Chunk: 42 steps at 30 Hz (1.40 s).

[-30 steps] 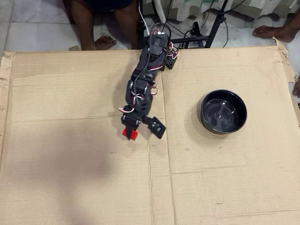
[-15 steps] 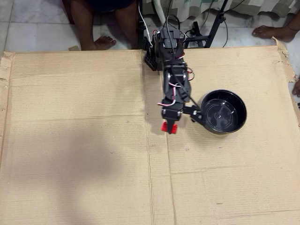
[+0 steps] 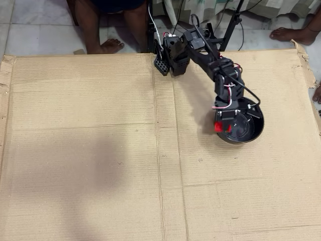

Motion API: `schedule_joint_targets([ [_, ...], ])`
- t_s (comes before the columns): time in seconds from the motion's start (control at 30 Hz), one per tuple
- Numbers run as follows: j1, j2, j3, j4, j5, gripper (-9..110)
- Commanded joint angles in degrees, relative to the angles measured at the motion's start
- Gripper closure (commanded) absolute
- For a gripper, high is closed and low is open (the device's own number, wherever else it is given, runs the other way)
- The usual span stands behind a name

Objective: Grasp a lego block and put it in the bin.

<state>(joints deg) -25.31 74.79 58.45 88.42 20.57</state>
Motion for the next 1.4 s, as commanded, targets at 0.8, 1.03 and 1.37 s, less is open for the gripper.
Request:
schedule_joint_targets([
  [0.8, -18.9, 17.2, 14.9, 0.2, 10.2, 92],
  [1.03, -19.2, 19.4, 17.3, -0.3, 10.3, 74],
  [1.37, -17.1, 22.3, 19.2, 0.1, 10.1, 74],
])
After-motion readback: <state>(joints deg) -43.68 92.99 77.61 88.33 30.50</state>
